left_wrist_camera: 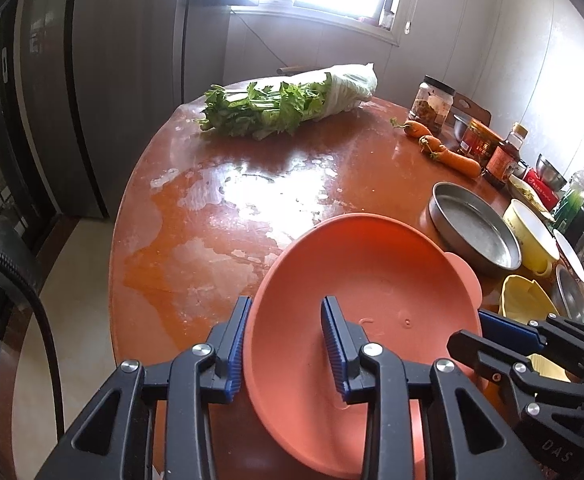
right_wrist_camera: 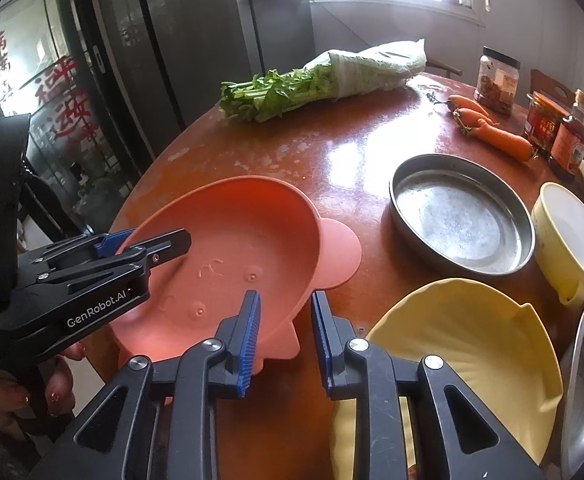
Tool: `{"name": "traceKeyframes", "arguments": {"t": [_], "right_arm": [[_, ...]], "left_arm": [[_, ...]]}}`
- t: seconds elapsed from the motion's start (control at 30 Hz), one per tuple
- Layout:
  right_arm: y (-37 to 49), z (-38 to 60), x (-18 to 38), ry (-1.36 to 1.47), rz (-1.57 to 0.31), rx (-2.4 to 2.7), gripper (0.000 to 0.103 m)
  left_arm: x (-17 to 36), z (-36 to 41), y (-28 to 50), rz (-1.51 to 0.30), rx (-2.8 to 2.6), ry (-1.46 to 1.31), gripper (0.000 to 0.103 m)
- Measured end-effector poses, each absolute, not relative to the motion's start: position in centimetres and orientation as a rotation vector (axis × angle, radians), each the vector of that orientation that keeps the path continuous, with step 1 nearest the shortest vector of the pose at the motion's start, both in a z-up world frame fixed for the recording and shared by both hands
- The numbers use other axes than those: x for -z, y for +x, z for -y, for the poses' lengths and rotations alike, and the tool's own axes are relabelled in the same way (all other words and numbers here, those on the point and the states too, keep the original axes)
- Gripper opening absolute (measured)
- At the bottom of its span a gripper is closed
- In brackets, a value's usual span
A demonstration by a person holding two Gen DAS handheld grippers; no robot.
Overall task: Organize plates and bowls
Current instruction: 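Lift the pink pig plate with both grippers and carry it toward the celery, then lower the pink plate onto the table and open both grippers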
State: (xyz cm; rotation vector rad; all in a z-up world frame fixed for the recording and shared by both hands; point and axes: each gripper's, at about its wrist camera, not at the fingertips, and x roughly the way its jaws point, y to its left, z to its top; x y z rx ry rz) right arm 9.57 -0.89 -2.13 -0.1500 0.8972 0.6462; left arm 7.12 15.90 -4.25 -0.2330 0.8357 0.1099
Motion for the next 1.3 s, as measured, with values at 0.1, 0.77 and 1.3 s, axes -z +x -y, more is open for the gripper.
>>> {"name": "traceKeyframes", "arguments": {"t": [0.1, 0.77, 1.3], "right_arm": [[9.5, 0.9, 1.9, -0.131, -0.9, -0.659, 0.035], [8.4, 2.6, -0.7, -0.076, -0.822, -0.638, 0.053], [4.8, 8.3, -3.3, -0.007, -0.746, -0.595, 0.058]], "left_arm": [[4.2, -15.9, 7.0, -0.833, -0.115, -0.228, 0.053], [1.2, -16.3, 4.8, -0.757, -0.158, -0.23, 0.068], [-2.6, -10.7, 2.5, -0.691, -0.091, -0.144, 0.069]]}}
